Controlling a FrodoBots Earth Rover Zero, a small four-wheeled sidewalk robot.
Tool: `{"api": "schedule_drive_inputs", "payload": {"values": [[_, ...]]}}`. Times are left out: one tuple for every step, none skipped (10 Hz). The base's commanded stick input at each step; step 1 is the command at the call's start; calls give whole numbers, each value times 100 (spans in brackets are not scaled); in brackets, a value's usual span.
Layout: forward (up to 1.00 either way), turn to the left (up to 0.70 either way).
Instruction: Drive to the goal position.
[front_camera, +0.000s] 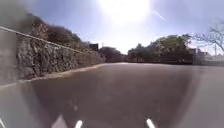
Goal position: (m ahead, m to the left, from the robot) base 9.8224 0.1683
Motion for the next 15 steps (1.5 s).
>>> {"api": "schedule_drive_inputs", "payload": {"values": [[85, 0], [85, 0], [85, 0], [85, 0], [85, 0], [85, 0], [85, 0], [85, 0], [85, 0], [85, 0], [85, 0], [85, 0], [85, 0], [85, 0], [85, 0]]}}
